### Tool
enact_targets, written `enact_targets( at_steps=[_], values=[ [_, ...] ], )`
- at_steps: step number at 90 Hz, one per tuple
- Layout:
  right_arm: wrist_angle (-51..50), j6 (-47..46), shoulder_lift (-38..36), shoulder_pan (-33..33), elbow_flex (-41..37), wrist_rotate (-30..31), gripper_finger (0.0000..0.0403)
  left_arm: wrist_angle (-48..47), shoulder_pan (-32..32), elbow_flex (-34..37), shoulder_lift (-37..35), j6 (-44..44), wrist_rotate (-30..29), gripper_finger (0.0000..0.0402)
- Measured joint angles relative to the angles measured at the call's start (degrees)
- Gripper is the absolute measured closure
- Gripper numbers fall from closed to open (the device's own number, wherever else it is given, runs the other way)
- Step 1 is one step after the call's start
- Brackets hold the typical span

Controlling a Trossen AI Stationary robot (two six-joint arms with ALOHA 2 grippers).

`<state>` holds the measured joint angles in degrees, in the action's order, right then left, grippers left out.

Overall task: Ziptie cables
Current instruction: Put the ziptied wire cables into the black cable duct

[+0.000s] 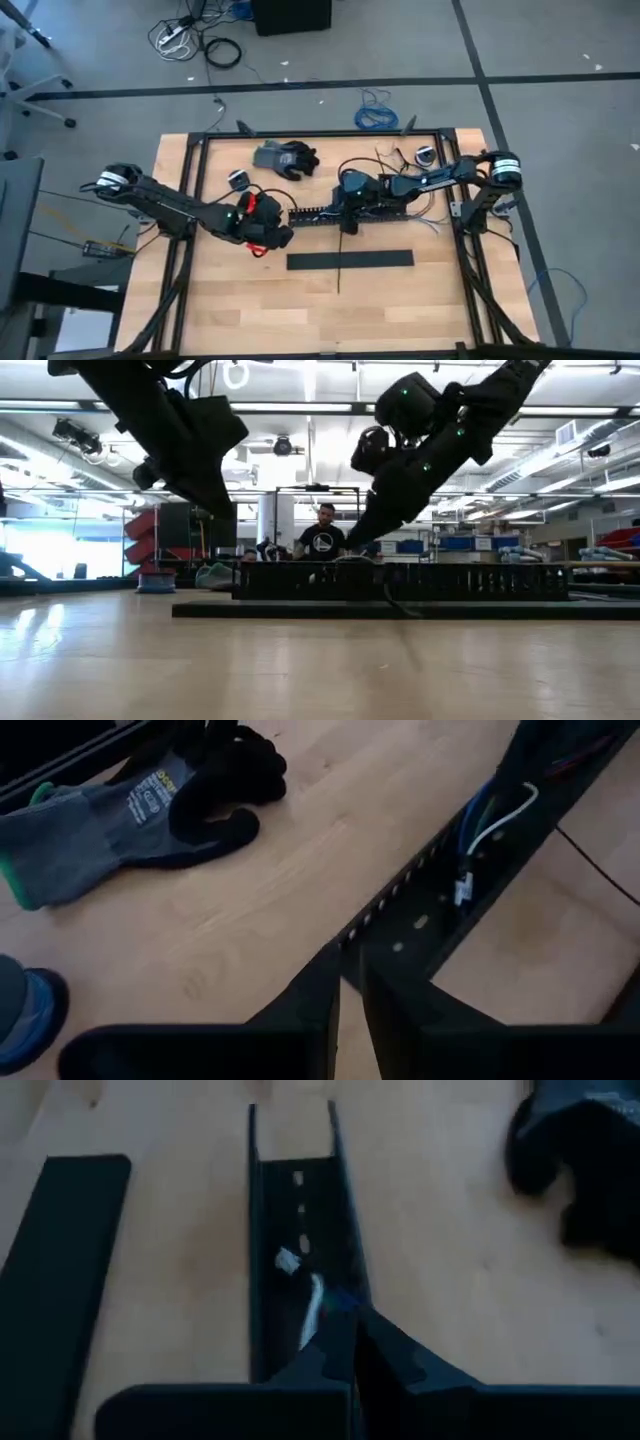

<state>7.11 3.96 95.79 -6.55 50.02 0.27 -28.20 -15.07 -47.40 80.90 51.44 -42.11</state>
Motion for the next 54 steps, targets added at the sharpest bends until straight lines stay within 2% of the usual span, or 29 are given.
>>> enact_targets(
  at_steps=[15, 30, 36, 54],
  values=[
    [0.0, 0.5, -0.6, 0.0, 1.1, -1.8, 0.0402, 0.0, -0.1, 0.0, 0.0, 0.1, 0.5, 0.0367],
    [0.0, 2.2, -0.3, 0.2, 2.5, -14.1, 0.0383, -0.2, -1.2, 0.0, 0.0, -0.2, 0.5, 0.0367],
    [-0.2, 3.9, -0.3, 0.6, 3.3, -14.4, 0.0367, -0.6, -1.5, 0.0, 0.0, -0.6, 0.0, 0.0367],
    [-2.5, 6.5, 1.8, 0.5, 6.3, -10.1, 0.0324, -0.5, -1.9, 0.0, 0.0, -2.1, -0.8, 0.0367]
  ],
)
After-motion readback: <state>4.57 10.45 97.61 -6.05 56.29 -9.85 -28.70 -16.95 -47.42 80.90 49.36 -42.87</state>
